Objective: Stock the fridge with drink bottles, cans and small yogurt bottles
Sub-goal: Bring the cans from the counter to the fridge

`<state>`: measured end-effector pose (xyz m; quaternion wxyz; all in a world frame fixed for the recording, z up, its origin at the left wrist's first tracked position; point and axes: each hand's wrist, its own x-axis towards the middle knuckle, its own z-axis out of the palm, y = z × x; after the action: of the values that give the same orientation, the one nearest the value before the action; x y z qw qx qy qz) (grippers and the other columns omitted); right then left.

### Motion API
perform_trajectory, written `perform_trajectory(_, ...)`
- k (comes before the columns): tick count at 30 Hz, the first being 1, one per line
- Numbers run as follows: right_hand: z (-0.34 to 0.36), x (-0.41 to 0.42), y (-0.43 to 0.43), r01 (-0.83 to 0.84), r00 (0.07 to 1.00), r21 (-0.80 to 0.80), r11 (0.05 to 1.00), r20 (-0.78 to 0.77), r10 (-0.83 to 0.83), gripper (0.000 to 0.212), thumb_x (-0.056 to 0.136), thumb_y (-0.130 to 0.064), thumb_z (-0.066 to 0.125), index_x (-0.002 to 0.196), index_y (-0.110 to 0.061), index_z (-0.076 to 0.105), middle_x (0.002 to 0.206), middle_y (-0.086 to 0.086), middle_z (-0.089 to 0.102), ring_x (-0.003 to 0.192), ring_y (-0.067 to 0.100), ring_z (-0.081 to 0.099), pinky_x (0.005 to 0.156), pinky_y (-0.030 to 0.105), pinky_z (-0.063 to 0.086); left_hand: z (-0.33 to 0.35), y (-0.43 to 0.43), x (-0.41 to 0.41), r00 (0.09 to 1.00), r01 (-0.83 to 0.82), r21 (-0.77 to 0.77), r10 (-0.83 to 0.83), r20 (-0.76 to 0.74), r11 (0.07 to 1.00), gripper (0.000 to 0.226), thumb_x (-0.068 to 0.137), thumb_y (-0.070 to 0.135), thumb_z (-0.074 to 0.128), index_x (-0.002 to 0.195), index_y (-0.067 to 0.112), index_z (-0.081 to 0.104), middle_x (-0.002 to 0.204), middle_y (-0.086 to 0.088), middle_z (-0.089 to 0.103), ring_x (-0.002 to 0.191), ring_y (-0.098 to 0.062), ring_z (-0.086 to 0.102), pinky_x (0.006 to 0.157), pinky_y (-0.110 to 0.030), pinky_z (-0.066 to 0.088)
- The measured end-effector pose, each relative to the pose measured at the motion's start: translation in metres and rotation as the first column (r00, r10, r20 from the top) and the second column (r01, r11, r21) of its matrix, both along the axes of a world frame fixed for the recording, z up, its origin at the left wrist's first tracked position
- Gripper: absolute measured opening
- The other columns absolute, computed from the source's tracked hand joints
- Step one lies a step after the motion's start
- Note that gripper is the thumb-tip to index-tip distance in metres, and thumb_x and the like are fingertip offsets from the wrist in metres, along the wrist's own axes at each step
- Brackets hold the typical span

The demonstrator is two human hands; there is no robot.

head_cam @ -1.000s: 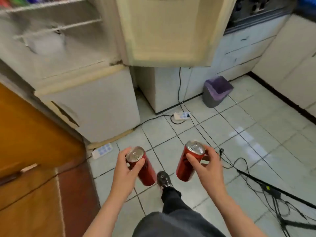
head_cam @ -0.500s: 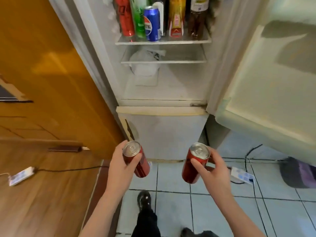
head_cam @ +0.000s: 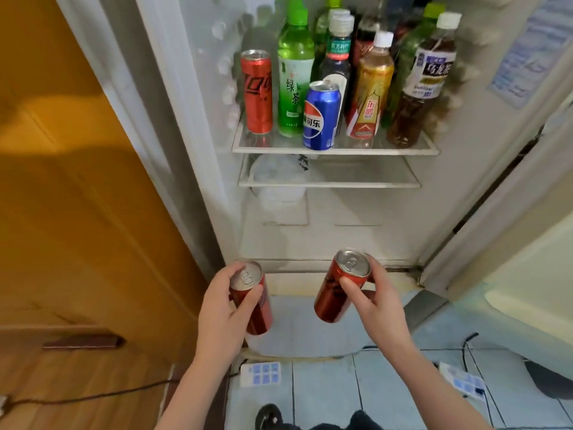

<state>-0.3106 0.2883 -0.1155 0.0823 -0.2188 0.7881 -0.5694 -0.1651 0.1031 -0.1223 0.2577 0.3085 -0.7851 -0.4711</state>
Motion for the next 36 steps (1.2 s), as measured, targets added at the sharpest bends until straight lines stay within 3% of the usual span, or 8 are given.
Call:
perform_trajectory(8, 0.056, -0.047, -0.038, 0.072, 0.992, -0.098, 0.993, -0.093, -0.082, 0.034, 0.081, -0.044, 0.054, 0.113, -0.048, 0.045, 0.104, -0.028, 0.06, 0.096, -0.006, 0.056, 0.073, 0.006, 0.043, 0.064, -0.037, -0.087, 0.968, 0.087, -0.082, -0.104, -0.227, 0.993, 0.035, 0.082, 0.058, 0.058, 0.112, 0.056, 0.039, 0.11, 0.037, 0.046, 0.107, 0.006, 0.048, 0.087, -0.019, 0.043)
perform_trajectory(12, 0.08, -0.074, -0.048, 0.06, 0.989, -0.179, 0.982, -0.119, -0.083, 0.029, 0.084, -0.036, 0.051, 0.111, -0.045, 0.046, 0.103, -0.031, 0.059, 0.096, -0.009, 0.055, 0.075, 0.002, 0.04, 0.101, -0.052, -0.134, 0.917, 0.071, -0.027, -0.076, -0.392, 0.997, 0.043, 0.073, 0.056, 0.051, 0.113, 0.056, 0.037, 0.108, 0.045, 0.042, 0.109, 0.009, 0.047, 0.083, -0.006, 0.042)
perform_trajectory(15, 0.095, -0.096, -0.055, 0.045, 0.99, -0.23, 0.972, -0.124, -0.075, 0.029, 0.083, -0.036, 0.05, 0.111, -0.044, 0.047, 0.103, -0.037, 0.058, 0.098, -0.013, 0.054, 0.074, -0.001, 0.038, 0.129, -0.069, -0.168, 0.852, 0.037, -0.049, -0.057, -0.52, 0.998, 0.043, 0.081, 0.039, 0.058, 0.117, 0.049, 0.038, 0.115, 0.039, 0.045, 0.111, 0.012, 0.048, 0.086, -0.001, 0.037)
perform_trajectory(17, 0.103, -0.11, -0.06, 0.041, 0.987, -0.259, 0.965, -0.137, -0.079, 0.032, 0.082, -0.038, 0.051, 0.113, -0.044, 0.045, 0.104, -0.04, 0.056, 0.1, -0.016, 0.052, 0.074, -0.002, 0.037, 0.143, -0.082, -0.188, 0.816, -0.006, -0.083, -0.044, -0.577, 0.996, 0.042, 0.085, 0.03, 0.058, 0.119, 0.045, 0.039, 0.118, 0.033, 0.049, 0.112, 0.007, 0.05, 0.091, -0.007, 0.039)
perform_trajectory(19, 0.109, -0.124, -0.064, 0.043, 0.987, -0.285, 0.958, -0.136, -0.085, 0.035, 0.079, -0.048, 0.051, 0.113, -0.045, 0.046, 0.104, -0.038, 0.056, 0.1, -0.014, 0.053, 0.075, -0.002, 0.038, 0.153, -0.095, -0.207, 0.784, -0.06, -0.083, -0.004, -0.621, 0.995, 0.041, 0.085, 0.031, 0.059, 0.119, 0.045, 0.041, 0.121, 0.016, 0.053, 0.114, -0.007, 0.054, 0.098, -0.026, 0.045)
perform_trajectory(22, 0.112, -0.145, -0.069, 0.047, 0.989, -0.323, 0.945, -0.117, -0.089, 0.033, 0.082, -0.044, 0.051, 0.115, -0.043, 0.049, 0.105, -0.034, 0.059, 0.101, -0.011, 0.055, 0.076, 0.0, 0.04, 0.159, -0.115, -0.232, 0.774, -0.148, -0.109, 0.046, -0.632, 0.983, 0.041, 0.084, 0.036, 0.06, 0.122, 0.039, 0.044, 0.121, 0.013, 0.052, 0.115, -0.011, 0.053, 0.102, -0.04, 0.045)
perform_trajectory(29, 0.11, -0.171, -0.084, 0.108, 0.984, -0.366, 0.924, -0.092, -0.152, 0.031, 0.085, -0.037, 0.048, 0.115, -0.039, 0.052, 0.105, -0.029, 0.06, 0.1, -0.011, 0.055, 0.075, -0.001, 0.04, 0.151, -0.144, -0.273, 0.802, -0.26, -0.103, 0.155, -0.577, 0.96, 0.055, 0.081, 0.036, 0.057, 0.132, 0.021, 0.044, 0.112, 0.03, 0.044, 0.105, 0.009, 0.048, 0.096, -0.015, 0.038)
perform_trajectory(36, 0.109, -0.183, -0.097, 0.149, 0.979, -0.36, 0.921, -0.08, -0.189, 0.038, 0.084, -0.038, 0.048, 0.121, -0.026, 0.054, 0.106, -0.017, 0.061, 0.097, -0.005, 0.057, 0.078, 0.01, 0.048, 0.133, -0.145, -0.287, 0.8, -0.351, -0.155, 0.209, -0.563, 0.924, 0.062, 0.083, 0.032, 0.055, 0.139, 0.011, 0.035, 0.123, 0.041, 0.023, 0.115, 0.024, 0.027, 0.105, -0.008, 0.019)
